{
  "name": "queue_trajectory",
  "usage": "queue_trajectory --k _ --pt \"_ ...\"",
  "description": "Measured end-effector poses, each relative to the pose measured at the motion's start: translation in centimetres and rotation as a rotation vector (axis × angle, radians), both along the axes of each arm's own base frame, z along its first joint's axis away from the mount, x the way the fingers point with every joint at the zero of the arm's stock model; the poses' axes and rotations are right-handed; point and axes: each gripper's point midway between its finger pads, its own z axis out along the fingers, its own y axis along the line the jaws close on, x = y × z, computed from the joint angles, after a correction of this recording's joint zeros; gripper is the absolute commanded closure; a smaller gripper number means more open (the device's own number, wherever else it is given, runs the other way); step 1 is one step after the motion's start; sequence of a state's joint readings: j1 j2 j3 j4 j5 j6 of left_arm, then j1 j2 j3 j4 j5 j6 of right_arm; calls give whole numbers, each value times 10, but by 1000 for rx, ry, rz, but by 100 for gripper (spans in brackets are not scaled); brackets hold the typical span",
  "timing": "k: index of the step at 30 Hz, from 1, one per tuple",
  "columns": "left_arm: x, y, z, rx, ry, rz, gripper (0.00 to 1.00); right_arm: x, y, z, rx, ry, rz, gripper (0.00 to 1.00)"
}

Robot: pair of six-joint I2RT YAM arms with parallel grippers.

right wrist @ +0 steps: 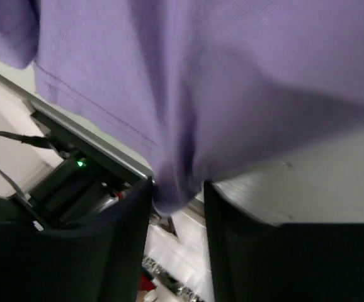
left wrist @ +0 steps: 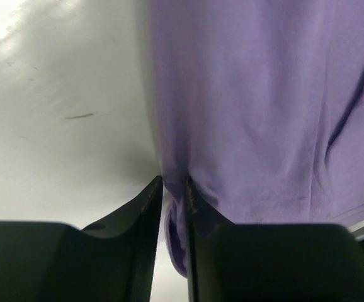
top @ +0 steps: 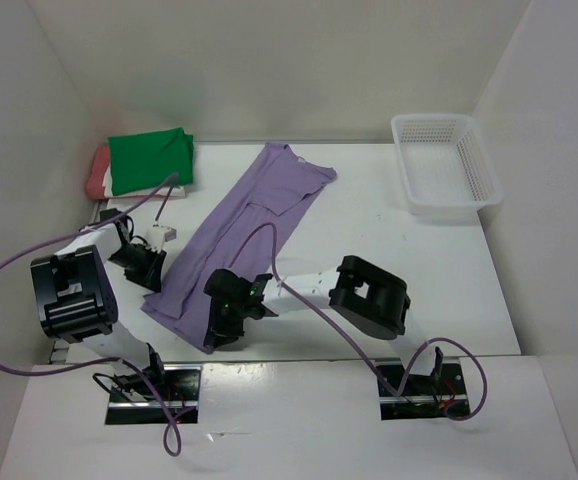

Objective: Fold and stack the t-shirts
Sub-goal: Rotate the tshirt 90 degrees

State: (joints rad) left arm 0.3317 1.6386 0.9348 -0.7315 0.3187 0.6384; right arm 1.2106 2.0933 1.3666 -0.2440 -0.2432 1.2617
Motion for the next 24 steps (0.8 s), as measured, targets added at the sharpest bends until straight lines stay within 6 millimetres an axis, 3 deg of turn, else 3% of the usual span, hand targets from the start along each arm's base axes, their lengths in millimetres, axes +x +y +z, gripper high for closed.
queue_trajectory --k 4,8,11,18,22,24 --pt "-4 0 5 13 -13 -18 54 -1 3 -8 30 36 -42 100" --pt "-7 2 15 33 -36 -42 47 5 -12 -10 36 58 -98 100" --pt "-10 2 24 43 -47 -58 46 12 -45 -10 5 45 -153 100" --pt "-3 -1 57 62 -137 -115 44 3 -158 -10 -136 16 -248 100" --pt "1 -20 77 74 -199 -203 42 -14 -198 3 -154 -14 -223 97" --pt "2 -37 88 86 -231 -271 39 -17 -212 15 -134 -34 -219 86"
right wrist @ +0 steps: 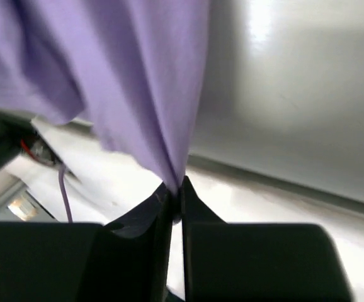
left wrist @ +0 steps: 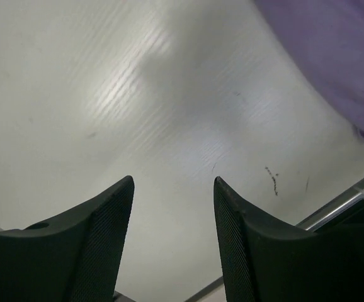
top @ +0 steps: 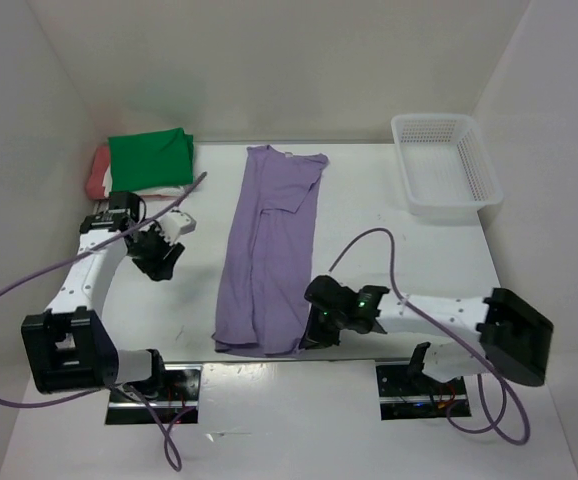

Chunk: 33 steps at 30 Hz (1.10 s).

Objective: Fold and stack the t-shirts
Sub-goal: Rotate the tshirt 90 degrees, then grab the bottom of the folded rectangular tshirt with both arms

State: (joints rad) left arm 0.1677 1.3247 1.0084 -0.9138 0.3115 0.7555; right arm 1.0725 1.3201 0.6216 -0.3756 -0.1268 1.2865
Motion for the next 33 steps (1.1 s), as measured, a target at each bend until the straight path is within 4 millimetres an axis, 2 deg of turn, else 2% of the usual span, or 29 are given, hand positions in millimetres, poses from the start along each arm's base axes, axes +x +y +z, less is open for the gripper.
queue_trajectory --k 2,3,4,6,9,10,11,13,15,16,18,22,23,25,28,31,33 --pt "2 -22 15 13 -48 -88 36 -2 -11 12 24 -28 7 77" --pt "2 -31 23 24 -73 -127 34 -3 -16 18 44 -46 15 64" --pt "3 -42 32 32 -105 -172 31 -6 -19 25 68 -58 22 57" --pt "-1 -63 49 47 -169 -260 28 -15 -28 40 128 -83 50 48" --pt "-16 -83 68 63 -248 -368 27 -27 -42 70 247 -133 65 49" --pt "-22 -88 72 70 -272 -400 27 -30 -47 83 299 -155 54 57" --pt "-29 -93 73 72 -288 -435 27 -33 -52 95 350 -180 45 60" --pt "-49 -104 65 79 -277 -524 27 -39 -63 121 479 -224 15 70" --pt "-69 -113 46 82 -206 -601 28 -43 -68 138 581 -248 -8 75" --pt "-75 -115 37 89 -161 -624 28 -43 -68 136 584 -240 -16 77" --pt "-82 -118 19 111 -63 -651 29 -40 -65 119 514 -205 -25 78" --pt "-84 -136 -7 136 86 -717 29 -20 -53 73 194 -129 -10 58" --pt "-82 -142 -10 140 96 -734 29 -10 -48 69 129 -123 2 56" --pt "-73 -153 -16 155 64 -782 28 16 -32 59 28 -120 34 55" --pt "-66 -150 -23 226 -24 -872 24 41 -20 35 -56 -105 81 55" --pt "-72 -135 -25 292 -124 -1005 23 42 -26 14 -108 -64 121 54" --pt "-77 -127 -21 326 -222 -1111 22 43 -27 12 -105 -60 132 54"
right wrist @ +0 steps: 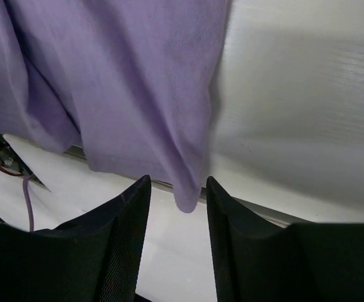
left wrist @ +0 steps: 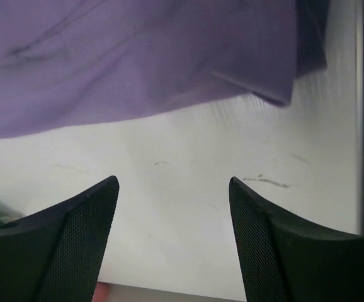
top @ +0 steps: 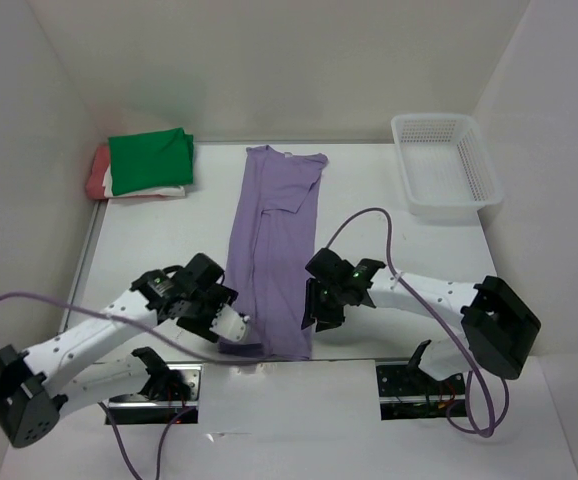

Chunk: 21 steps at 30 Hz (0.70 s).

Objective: Fold and stack the t-shirts
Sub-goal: Grab the bottom of the folded rectangular tshirt with both arms

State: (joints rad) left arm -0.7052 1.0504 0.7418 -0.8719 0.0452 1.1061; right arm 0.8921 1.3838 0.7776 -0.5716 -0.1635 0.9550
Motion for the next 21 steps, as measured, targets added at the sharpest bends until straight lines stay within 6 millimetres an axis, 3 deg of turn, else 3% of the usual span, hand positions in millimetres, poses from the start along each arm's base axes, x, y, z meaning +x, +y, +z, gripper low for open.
queue_trajectory --k 5,11,15,21 --pt "-6 5 0 27 -119 -308 22 -1 0 -5 20 3 -1 53" --pt "-8 -14 -10 39 -131 -607 22 -5 -3 -3 30 8 -17 50" --pt "-28 -19 -26 48 -157 -797 27 -7 -5 6 59 -14 -21 50" --pt "-60 -23 -46 36 -169 -1007 28 -16 -14 -2 42 14 -19 48"
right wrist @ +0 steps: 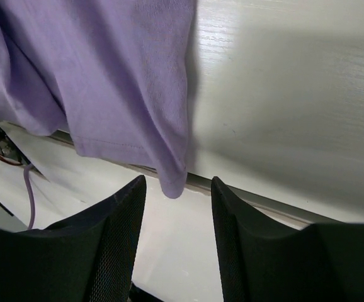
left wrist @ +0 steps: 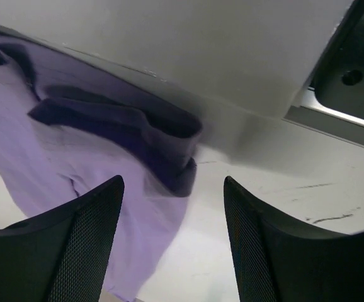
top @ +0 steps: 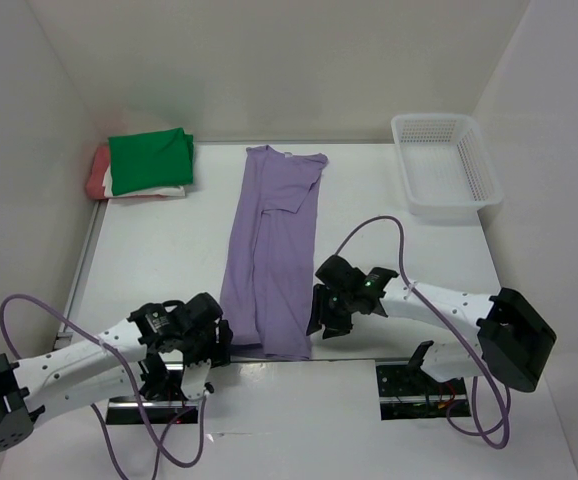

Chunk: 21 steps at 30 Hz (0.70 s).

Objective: Fold and stack the t-shirts
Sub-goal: Grab the bottom of the folded rectangular tshirt with both arms

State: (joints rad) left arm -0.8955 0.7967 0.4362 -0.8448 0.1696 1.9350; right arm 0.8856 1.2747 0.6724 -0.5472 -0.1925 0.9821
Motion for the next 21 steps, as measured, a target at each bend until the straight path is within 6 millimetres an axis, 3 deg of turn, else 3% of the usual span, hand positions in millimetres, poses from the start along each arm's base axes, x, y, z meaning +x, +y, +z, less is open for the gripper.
queue_trajectory --k 14,17,20,21 --pt "-3 -27 -17 120 126 -99 31 -7 -6 -14 -54 46 23 48" --pt "-4 -30 -20 144 142 -109 32 -9 -6 -16 -57 63 30 35" --pt "-4 -32 -20 153 152 -113 42 -15 -5 -22 -69 88 51 34" --pt "-4 -32 -20 157 155 -111 60 -18 -4 -24 -72 101 59 34"
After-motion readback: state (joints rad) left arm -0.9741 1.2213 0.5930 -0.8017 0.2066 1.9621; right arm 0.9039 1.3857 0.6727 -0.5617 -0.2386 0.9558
